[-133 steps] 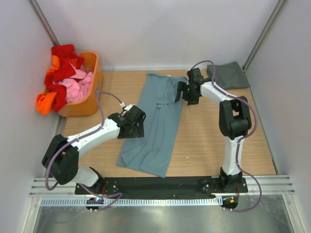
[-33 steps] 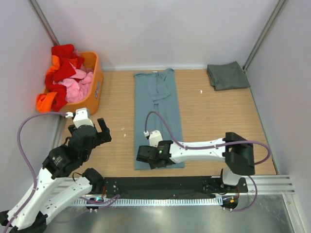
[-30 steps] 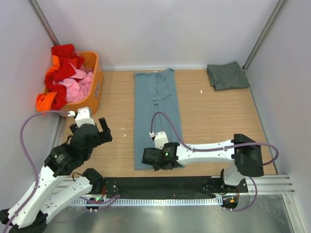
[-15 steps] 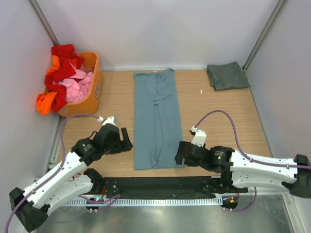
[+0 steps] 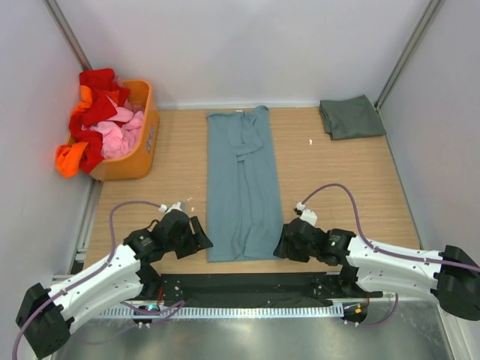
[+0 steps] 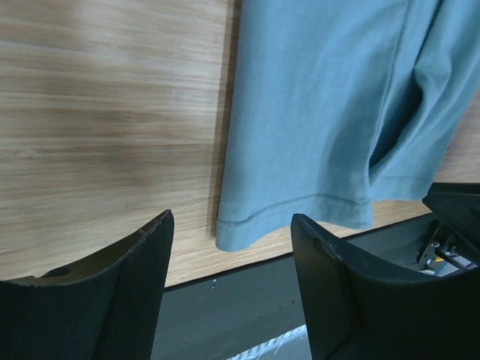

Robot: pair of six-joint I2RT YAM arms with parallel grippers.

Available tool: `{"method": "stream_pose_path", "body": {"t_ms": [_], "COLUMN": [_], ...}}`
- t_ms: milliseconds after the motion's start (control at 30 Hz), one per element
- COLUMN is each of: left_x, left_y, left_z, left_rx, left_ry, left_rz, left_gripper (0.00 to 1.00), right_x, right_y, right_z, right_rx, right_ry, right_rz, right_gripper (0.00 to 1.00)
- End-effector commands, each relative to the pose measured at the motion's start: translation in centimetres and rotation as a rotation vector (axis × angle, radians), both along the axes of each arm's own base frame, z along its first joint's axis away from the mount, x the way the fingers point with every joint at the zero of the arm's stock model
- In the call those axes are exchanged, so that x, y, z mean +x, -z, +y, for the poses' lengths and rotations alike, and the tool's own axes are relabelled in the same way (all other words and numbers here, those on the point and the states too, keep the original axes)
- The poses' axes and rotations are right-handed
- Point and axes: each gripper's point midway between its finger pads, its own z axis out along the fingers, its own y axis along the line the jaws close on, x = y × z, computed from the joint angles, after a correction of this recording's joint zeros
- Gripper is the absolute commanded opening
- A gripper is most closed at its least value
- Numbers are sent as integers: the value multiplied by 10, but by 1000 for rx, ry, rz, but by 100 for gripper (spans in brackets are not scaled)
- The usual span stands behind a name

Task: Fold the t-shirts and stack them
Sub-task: Fold the tshirt

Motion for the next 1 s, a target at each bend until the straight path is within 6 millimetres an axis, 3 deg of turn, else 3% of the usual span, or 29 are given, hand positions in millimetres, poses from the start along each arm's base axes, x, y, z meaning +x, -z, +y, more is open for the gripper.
{"method": "stream_pose_path", "body": {"t_ms": [0, 133, 500, 667, 767, 900, 967], "left_x": [3, 0, -12, -11, -11, -10, -11], "left_y": [-2, 3, 33, 34, 34, 30, 21], "left_z": [-11, -8, -6, -13, -15, -17, -22], "left_rx": [-77, -88, -44, -42, -39, -28, -29], "left_ry": [-40, -58, -56, -44, -36, -26, -14], "left_rz": [3, 3, 75, 58, 51, 50, 41], "left_gripper": [63, 59, 57, 34, 0, 0, 0], "right_x": [-2, -6, -9, -10, -10, -10, -11], "right_y": [5, 15, 26, 28, 27, 22, 16], "right_z": [5, -3, -2, -3, -4, -4, -7], "right_rx": [33, 25, 25, 26, 32, 39, 37], "right_ry": [12, 32, 28, 28, 26, 21, 29], "right_rz": [21, 35, 52, 54, 47, 40, 39], "right_gripper": [51, 46, 39, 32, 26, 14, 3]}}
